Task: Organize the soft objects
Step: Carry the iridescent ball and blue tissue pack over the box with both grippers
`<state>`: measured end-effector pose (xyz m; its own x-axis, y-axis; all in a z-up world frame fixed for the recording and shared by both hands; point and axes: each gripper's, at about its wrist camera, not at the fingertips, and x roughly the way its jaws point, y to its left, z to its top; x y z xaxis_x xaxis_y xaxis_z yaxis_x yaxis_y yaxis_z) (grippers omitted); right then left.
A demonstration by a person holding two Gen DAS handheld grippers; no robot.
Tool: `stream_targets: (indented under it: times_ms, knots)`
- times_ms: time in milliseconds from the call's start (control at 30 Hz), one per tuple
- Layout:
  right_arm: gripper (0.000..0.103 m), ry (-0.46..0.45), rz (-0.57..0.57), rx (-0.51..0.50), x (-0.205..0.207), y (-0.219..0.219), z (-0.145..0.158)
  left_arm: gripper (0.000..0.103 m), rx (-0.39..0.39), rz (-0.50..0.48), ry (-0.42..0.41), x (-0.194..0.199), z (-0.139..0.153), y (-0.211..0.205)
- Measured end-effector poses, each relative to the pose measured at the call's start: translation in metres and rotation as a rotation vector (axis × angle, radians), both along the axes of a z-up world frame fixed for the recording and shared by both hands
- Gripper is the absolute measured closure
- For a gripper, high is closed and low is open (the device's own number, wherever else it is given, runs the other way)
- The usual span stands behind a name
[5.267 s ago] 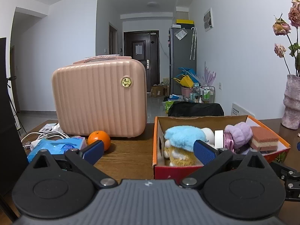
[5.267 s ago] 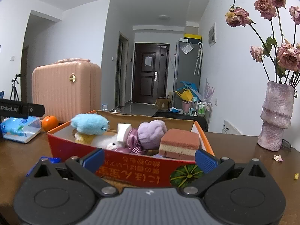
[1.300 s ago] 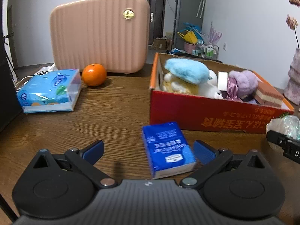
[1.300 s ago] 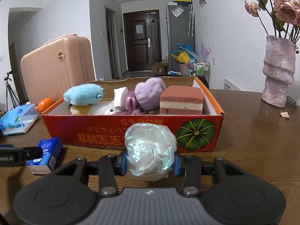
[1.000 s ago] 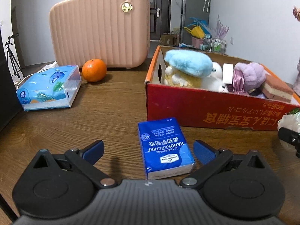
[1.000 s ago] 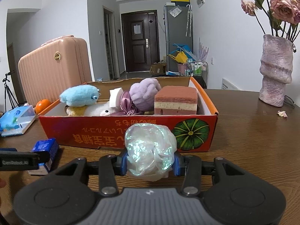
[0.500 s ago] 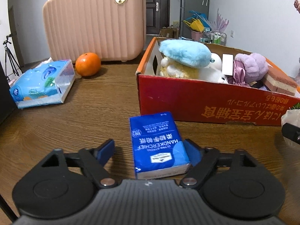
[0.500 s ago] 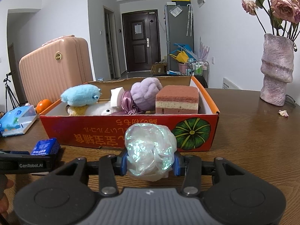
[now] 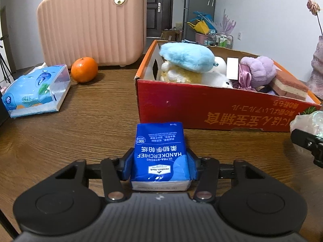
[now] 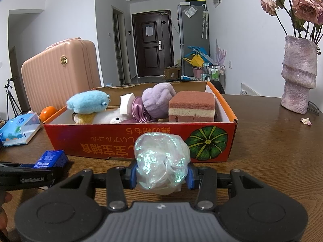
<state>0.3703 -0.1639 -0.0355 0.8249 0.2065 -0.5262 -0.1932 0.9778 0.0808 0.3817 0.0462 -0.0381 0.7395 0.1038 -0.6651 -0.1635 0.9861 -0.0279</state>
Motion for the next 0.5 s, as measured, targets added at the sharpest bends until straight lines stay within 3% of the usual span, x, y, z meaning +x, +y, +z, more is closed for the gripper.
stream_targets:
  times_ms: [500]
  knots:
    - [0.060,-0.024,0.026,0.028,-0.006,-0.003,0.006,0.051,-0.027,-0.059,-0.156,-0.032,0.032,-0.007]
